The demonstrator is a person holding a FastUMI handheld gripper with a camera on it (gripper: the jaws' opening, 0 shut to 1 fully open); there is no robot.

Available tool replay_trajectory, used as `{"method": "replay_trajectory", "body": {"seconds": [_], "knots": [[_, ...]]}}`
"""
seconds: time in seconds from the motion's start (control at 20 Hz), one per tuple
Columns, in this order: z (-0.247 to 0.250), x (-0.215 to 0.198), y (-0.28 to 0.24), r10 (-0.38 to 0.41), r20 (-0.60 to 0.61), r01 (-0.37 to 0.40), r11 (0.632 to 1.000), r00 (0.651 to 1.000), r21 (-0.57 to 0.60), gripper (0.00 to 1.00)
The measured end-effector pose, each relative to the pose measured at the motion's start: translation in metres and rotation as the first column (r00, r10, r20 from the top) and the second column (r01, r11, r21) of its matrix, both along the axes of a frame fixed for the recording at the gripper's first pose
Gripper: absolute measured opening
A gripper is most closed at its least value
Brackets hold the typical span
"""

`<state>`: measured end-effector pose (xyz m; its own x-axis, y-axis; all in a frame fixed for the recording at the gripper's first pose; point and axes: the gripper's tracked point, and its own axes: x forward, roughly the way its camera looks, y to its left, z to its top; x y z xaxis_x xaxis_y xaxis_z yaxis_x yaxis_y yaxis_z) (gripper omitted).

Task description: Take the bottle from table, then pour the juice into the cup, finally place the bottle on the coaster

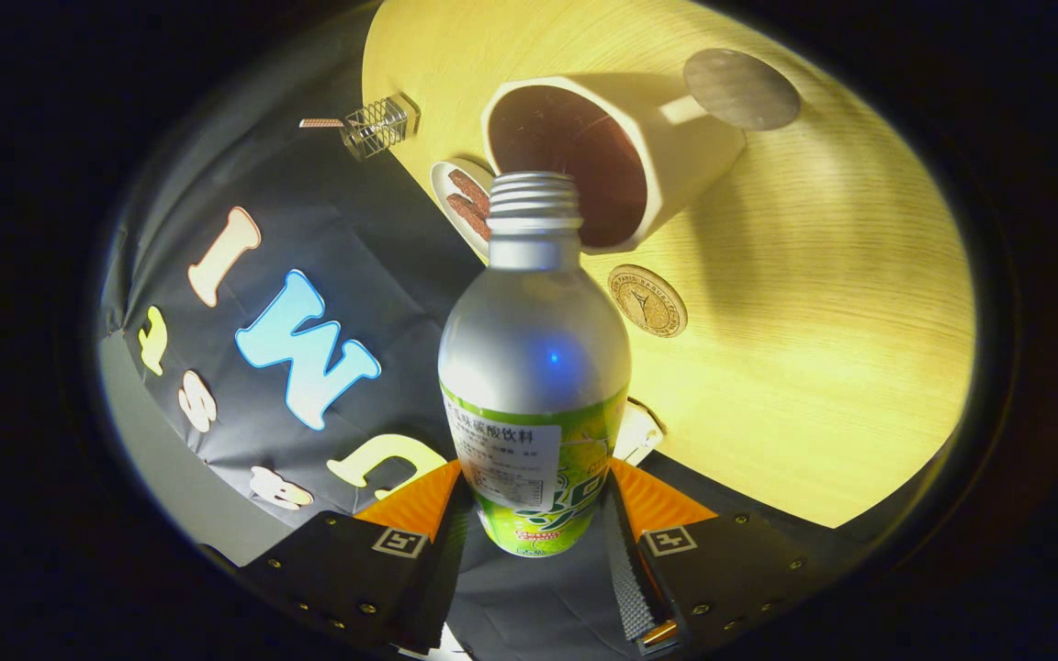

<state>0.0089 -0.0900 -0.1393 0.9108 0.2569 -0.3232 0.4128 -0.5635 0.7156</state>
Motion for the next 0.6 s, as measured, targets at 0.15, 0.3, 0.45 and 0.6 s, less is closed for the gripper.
{"method": "replay_trajectory", "body": {"seconds": [0.15,0.3,0.45,0.6], "knots": [[0.0025,-0.0051,0.0053,0.008,-0.004,-0.008,1.000,1.000,0.008,0.70],[0.0045,-0.0050,0.0031,0.004,-0.006,-0.004,1.000,1.000,0.011,0.70],[0.0049,-0.0032,0.0004,0.002,-0.009,-0.002,1.000,1.000,0.010,0.70],[0.0037,-0.0033,0.0016,0.007,-0.015,-0.007,1.000,1.000,0.007,0.70]]}}
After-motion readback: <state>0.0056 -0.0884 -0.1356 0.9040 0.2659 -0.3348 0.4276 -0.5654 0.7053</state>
